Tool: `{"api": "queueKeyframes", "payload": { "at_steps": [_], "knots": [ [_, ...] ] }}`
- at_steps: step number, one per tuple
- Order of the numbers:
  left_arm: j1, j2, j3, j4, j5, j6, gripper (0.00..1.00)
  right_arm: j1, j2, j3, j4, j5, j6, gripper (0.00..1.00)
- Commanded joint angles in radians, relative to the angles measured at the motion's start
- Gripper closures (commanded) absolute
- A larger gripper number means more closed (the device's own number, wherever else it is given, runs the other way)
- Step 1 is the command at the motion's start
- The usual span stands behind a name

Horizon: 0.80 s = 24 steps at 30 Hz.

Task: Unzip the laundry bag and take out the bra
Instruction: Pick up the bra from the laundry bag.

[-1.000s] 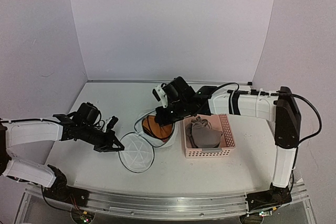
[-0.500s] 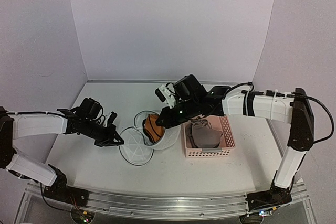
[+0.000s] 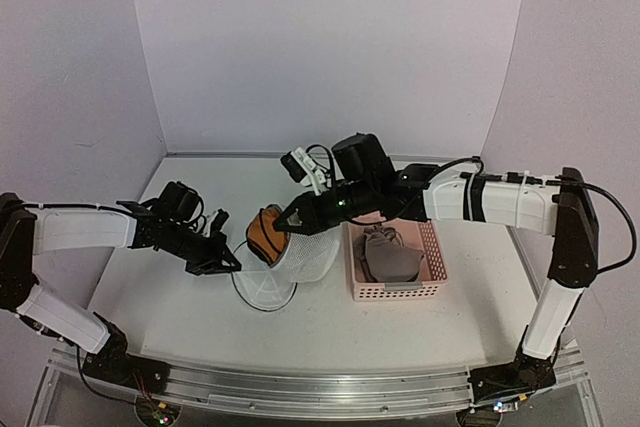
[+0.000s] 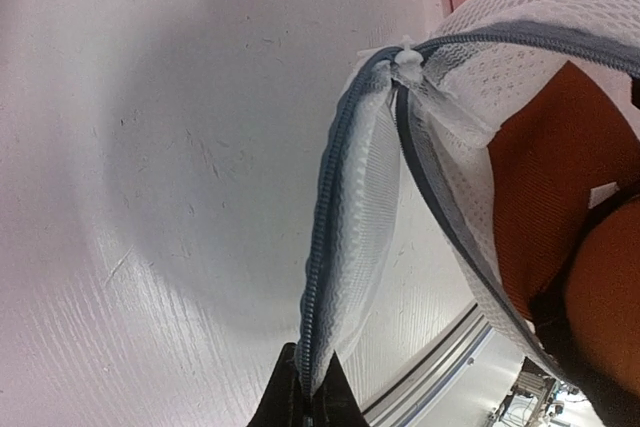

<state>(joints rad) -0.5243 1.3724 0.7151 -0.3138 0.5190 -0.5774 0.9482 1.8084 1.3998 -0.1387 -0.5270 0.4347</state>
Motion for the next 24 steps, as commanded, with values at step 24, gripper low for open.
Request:
{"api": "queueKeyframes", "payload": {
  "at_steps": [24],
  "knots": [
    [-0.017,-0.113,0.015,0.018,-0.019,0.003,0.92,0.002,-0.196,0.025,0.189,0.040,-0.031,1.00]
  ]
}}
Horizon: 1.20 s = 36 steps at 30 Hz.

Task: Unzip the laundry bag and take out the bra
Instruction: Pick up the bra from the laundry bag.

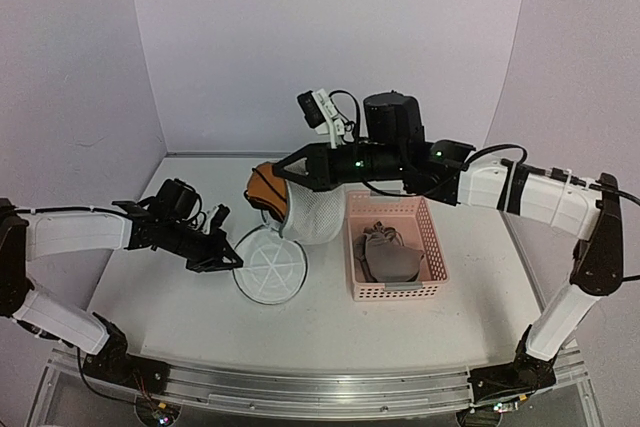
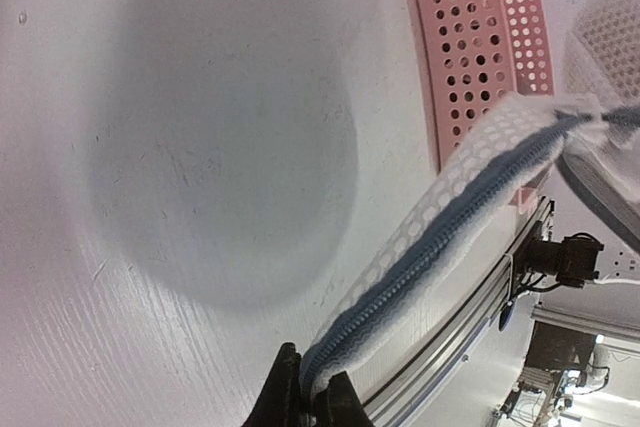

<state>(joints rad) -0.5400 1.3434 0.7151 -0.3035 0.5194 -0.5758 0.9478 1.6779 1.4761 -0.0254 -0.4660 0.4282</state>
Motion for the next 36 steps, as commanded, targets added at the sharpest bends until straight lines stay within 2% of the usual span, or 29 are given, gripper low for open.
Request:
{"api": "queueKeyframes", "payload": {
  "at_steps": [1,5,8,19,27,32,34,36],
  "knots": [
    [-0.002,-0.106,0.015,0.006,-0.020,0.002,0.88,0.002,-0.070,-0.073,0.076,-0.026,-0.028,1.00],
    [-0.002,-0.202,0.019,-0.013,-0.035,-0.002,0.70,0.002,-0.071,-0.136,0.075,-0.049,-0.034,1.00],
    [-0.001,-0.250,0.033,-0.048,-0.040,0.007,0.60,0.002,-0.065,-0.166,0.073,-0.040,-0.034,1.00],
    [0.000,-0.376,0.107,-0.200,-0.058,-0.004,0.52,0.015,0.002,-0.176,0.074,0.061,-0.020,1.00],
    [0.002,-0.450,0.214,-0.325,-0.146,0.010,0.43,0.031,0.058,-0.174,0.101,0.053,-0.017,1.00],
    [0.002,-0.432,0.237,-0.304,-0.053,-0.026,0.36,0.043,0.074,-0.165,0.114,0.073,-0.006,1.00],
    [0.002,-0.439,0.220,-0.258,-0.002,-0.052,0.27,0.049,0.085,-0.160,0.123,0.085,0.003,1.00],
    [0.002,-0.441,0.181,-0.190,0.083,-0.093,0.23,0.057,0.096,-0.155,0.129,0.095,0.007,1.00]
  ]
}}
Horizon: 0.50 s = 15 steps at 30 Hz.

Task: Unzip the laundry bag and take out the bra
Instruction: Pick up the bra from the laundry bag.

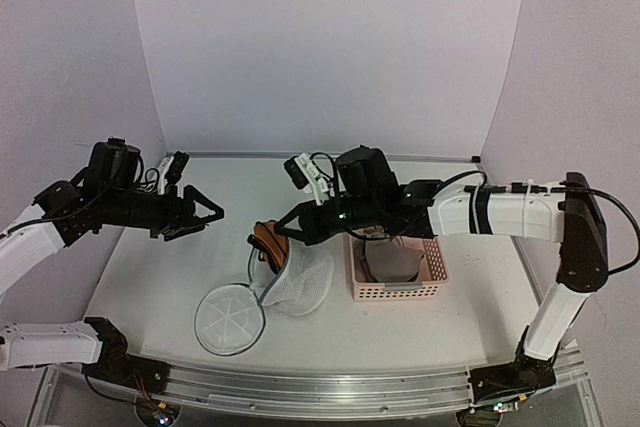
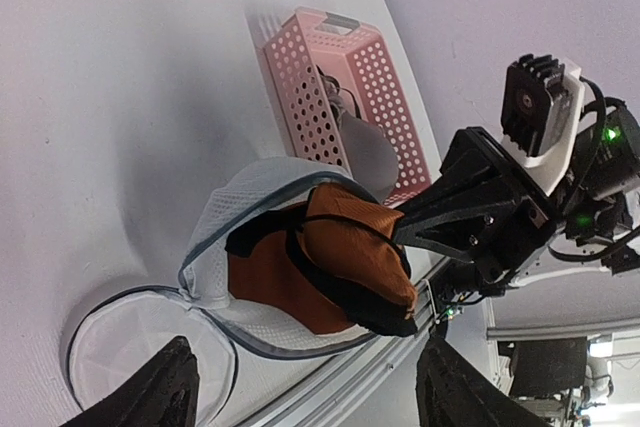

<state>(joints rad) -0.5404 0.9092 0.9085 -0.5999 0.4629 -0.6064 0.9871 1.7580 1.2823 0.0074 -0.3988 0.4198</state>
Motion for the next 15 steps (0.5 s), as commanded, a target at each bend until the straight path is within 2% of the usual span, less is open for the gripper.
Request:
{"api": "queueKeyframes", "payload": {
  "at_steps": [1,7,15],
  "knots": [
    [0.002,-0.005,-0.031,0.140,0.172,-0.086,0.23,0.022,0.020,0.042,0.098,0.039,0.018,1.00],
    [0.000,0.012,-0.146,0.329,0.270,-0.234,0.15,0.044,0.039,0.043,0.115,0.089,0.018,1.00],
    [-0.012,0.051,-0.272,0.564,0.330,-0.435,0.12,0.066,0.055,0.032,0.158,0.149,0.020,1.00]
  ]
}}
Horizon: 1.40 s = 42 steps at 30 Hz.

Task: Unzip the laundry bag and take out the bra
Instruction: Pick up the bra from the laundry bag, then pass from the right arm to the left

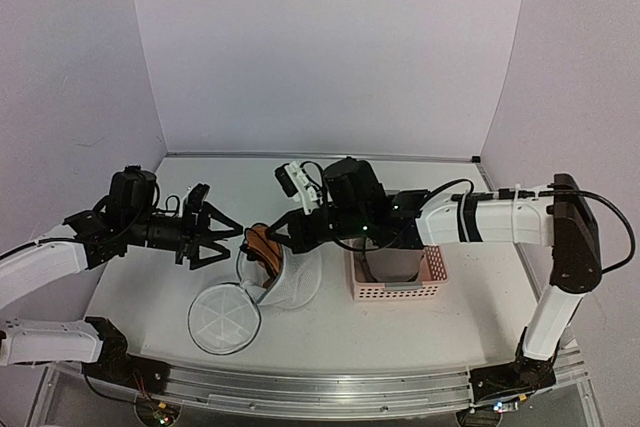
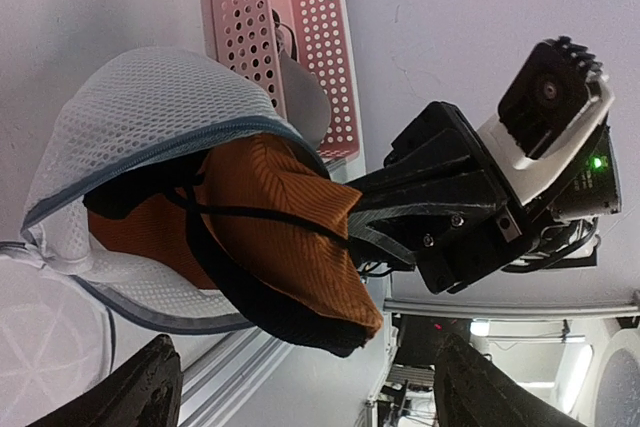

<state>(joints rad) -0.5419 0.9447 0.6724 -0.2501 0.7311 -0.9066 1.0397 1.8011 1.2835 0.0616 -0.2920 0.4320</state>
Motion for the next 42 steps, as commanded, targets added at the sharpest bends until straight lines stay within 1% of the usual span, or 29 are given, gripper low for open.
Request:
{"api": "queueKeyframes", "payload": {
  "at_steps": [1,3,9,19,22,24,27,30,31,36,37,39,41,42],
  "knots": [
    [-0.017,0.024,-0.048,0.241,0.067,-0.163,0.12,0.017,0.013,0.031,0.109,0.048,0.008,1.00],
    [-0.027,0.039,-0.061,0.289,0.065,-0.196,0.12,0.021,0.013,0.033,0.115,0.052,0.006,1.00],
    [-0.034,0.068,-0.062,0.321,0.050,-0.222,0.13,0.033,0.018,0.033,0.118,0.057,-0.006,1.00],
    [-0.062,0.141,-0.078,0.362,0.039,-0.242,0.29,0.042,0.001,0.012,0.122,0.075,-0.022,1.00],
    [-0.069,0.151,-0.076,0.366,0.037,-0.244,0.39,0.042,0.000,0.007,0.122,0.078,-0.023,1.00],
    [-0.072,0.154,-0.074,0.367,0.035,-0.244,0.47,0.042,-0.001,0.004,0.122,0.080,-0.023,1.00],
    [-0.075,0.163,-0.073,0.368,0.036,-0.240,0.70,0.043,0.000,0.002,0.122,0.077,-0.024,1.00],
    [-0.076,0.173,-0.068,0.370,0.040,-0.230,0.95,0.042,-0.004,0.002,0.122,0.073,-0.024,1.00],
    [-0.076,0.177,-0.068,0.371,0.042,-0.226,1.00,0.043,-0.006,0.002,0.122,0.073,-0.025,1.00],
    [-0.076,0.186,-0.068,0.371,0.039,-0.213,1.00,0.043,-0.017,-0.007,0.122,0.067,-0.023,1.00],
    [-0.076,0.187,-0.068,0.370,0.038,-0.211,1.00,0.043,-0.022,-0.010,0.119,0.070,-0.022,0.95],
    [-0.076,0.187,-0.069,0.370,0.036,-0.207,1.00,0.042,-0.035,-0.020,0.112,0.076,-0.023,0.81],
    [-0.077,0.186,-0.071,0.369,0.033,-0.202,1.00,0.043,-0.058,-0.030,0.096,0.086,-0.027,0.69],
    [-0.076,0.184,-0.071,0.368,0.030,-0.200,1.00,0.043,-0.070,-0.033,0.085,0.090,-0.030,0.65]
  ]
}}
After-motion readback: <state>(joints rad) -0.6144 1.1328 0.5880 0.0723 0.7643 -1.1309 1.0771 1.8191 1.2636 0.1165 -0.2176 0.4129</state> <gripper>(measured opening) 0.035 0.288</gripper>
